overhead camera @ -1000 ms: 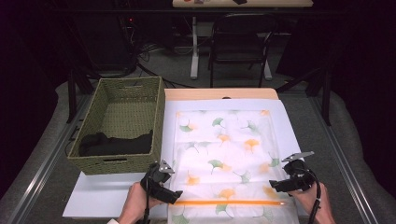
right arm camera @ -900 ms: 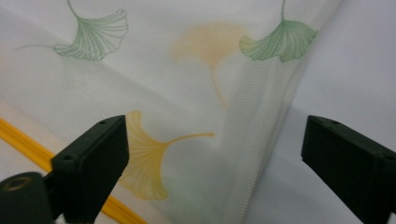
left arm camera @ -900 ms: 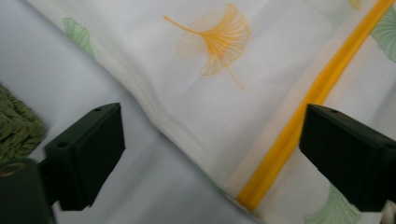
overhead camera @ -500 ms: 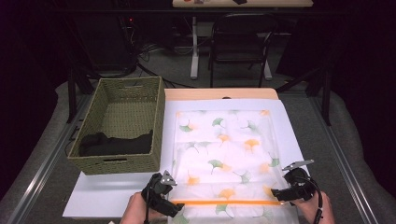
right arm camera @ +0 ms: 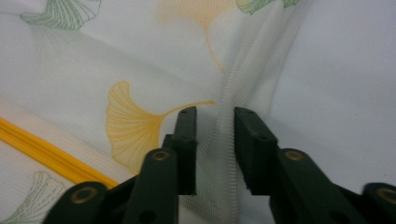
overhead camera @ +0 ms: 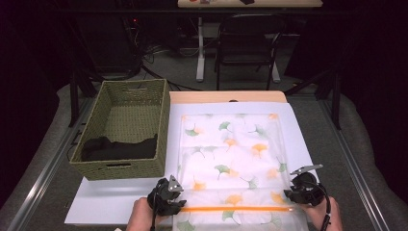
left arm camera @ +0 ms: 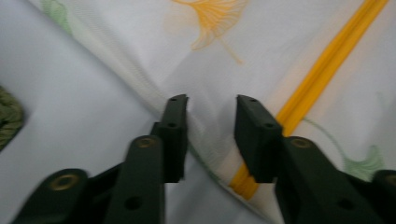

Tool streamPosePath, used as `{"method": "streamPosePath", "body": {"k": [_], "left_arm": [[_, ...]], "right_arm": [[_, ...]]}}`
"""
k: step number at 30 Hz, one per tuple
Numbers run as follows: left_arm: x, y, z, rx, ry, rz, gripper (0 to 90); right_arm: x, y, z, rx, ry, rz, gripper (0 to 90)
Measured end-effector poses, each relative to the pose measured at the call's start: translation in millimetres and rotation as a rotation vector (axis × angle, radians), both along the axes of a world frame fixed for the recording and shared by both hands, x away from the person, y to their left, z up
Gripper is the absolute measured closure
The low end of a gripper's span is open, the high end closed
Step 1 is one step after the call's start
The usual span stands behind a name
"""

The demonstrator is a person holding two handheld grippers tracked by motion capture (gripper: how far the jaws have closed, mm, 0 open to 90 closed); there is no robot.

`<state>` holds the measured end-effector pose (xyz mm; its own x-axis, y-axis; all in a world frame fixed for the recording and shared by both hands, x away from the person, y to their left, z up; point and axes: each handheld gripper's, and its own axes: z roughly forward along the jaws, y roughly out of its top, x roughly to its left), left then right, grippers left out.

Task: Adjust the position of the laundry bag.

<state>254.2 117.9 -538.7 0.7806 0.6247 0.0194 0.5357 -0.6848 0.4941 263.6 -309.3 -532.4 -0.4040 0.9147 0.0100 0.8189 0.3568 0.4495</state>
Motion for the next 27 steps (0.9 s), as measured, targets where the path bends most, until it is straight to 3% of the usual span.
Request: {"method": "streamPosePath", "body": {"k": [5, 9, 14, 27], "left_arm": [[3.5, 3.2, -0.5, -0.001, -0.008, 0.008, 83.1], [5.6, 3.8, -0.1, -0.007, -0.002, 0.002, 88.3], [11.3, 4.5, 0.6, -0.004, -0.002, 0.005, 89.5], [30.0, 12.6, 0.2, -0.009, -0.028, 0.099, 89.2]], "right_arm": [[3.1, -2.4, -0.8, 0.027, 0.0, -0.012, 83.3], [4.9, -1.6, -0.6, 0.035, 0.005, -0.007, 87.1], [11.7, -0.1, 0.4, 0.025, 0.017, -0.001, 88.0], [39.6, 8.9, -0.4, 0.023, 0.003, 0.007, 88.0]]}}
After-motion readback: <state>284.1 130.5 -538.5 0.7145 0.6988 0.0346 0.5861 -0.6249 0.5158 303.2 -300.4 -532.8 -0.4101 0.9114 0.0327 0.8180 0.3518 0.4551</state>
